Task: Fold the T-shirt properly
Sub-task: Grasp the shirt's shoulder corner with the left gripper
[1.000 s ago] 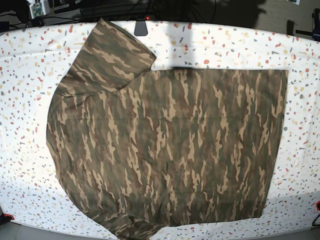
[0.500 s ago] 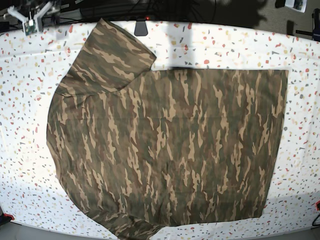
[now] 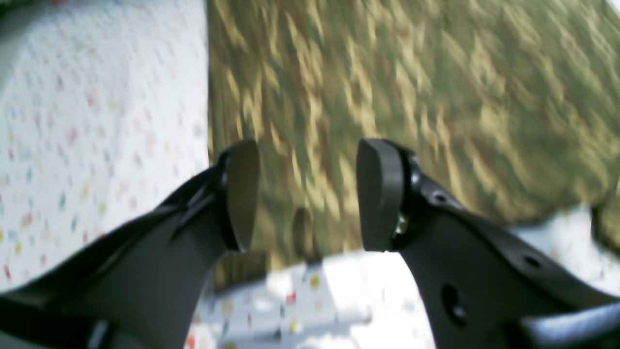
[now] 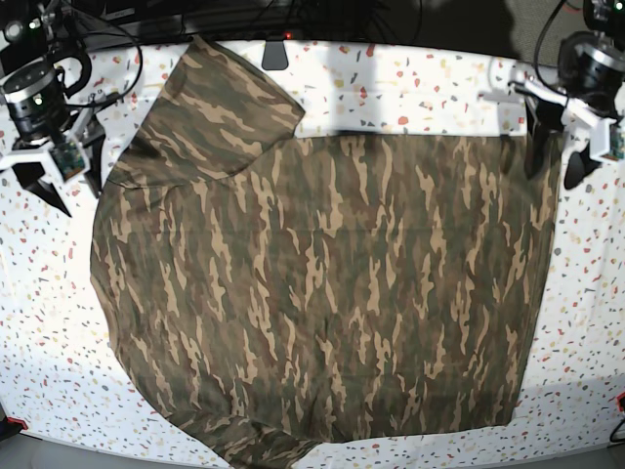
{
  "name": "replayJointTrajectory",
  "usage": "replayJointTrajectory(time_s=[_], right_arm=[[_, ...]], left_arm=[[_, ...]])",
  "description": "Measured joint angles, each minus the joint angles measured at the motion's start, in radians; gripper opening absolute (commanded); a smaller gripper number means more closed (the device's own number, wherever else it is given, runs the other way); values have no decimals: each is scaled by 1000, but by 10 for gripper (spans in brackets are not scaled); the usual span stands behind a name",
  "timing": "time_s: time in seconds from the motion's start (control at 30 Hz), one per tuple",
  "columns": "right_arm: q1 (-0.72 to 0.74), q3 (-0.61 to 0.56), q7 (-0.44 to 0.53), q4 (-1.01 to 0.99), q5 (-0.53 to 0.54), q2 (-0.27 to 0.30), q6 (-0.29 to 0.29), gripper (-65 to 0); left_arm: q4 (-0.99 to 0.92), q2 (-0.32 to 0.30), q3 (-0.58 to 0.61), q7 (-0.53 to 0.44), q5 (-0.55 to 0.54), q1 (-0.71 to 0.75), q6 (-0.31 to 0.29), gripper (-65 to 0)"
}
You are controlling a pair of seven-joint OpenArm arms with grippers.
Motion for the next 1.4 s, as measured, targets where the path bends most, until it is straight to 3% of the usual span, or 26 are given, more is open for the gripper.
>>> replayJointTrajectory(time_s=[0.07,0.13,0.17,0.23,0.37,0.5,0.67,0.73,0.83,1.0,1.27,1.4], right_arm=[[0,0,-3,1,-71,26,87,-387],[-2,0,-5,1,-139,30,133,-387],[-3,0,-6,1,-165,31,153,-387],[-2,0,-5,1,-166,33,182,-387],[-2,0,-4,1,-188,32,242,-387],[-3,-1,-3,1,-188,32,255,-387],[-2,-1,-3,1,-188,30,257,-387],[-2,-1,-3,1,-188,29,257,-387],[-2,-1,-4,1,-188,30,255,-387],[-2,-1,-3,1,-186,31,254,-387],[-3,-1,-3,1,-187,29,255,-387],[-2,-1,-4,1,-176,29,255,-387]], left_arm=[[0,0,0,3,64,-31,-38,-330],[0,-9,0,4,198,-57,-150,-330],[0,-31,1,3,238,-62,-214,-330],[0,-106,5,-4,270,-57,-266,-330],[0,-269,3,-3,404,-57,-259,-330],[-79,-425,24,-158,435,-47,-254,-330],[-275,-529,176,-346,724,-48,-260,-330],[-339,-544,246,-439,852,-48,-238,-330],[-433,-542,335,-529,1010,-56,-100,-330],[-607,-534,463,-541,1116,-183,28,-330],[-737,-488,520,-544,1149,-284,58,-336],[-740,-479,521,-531,1134,-280,52,-489]])
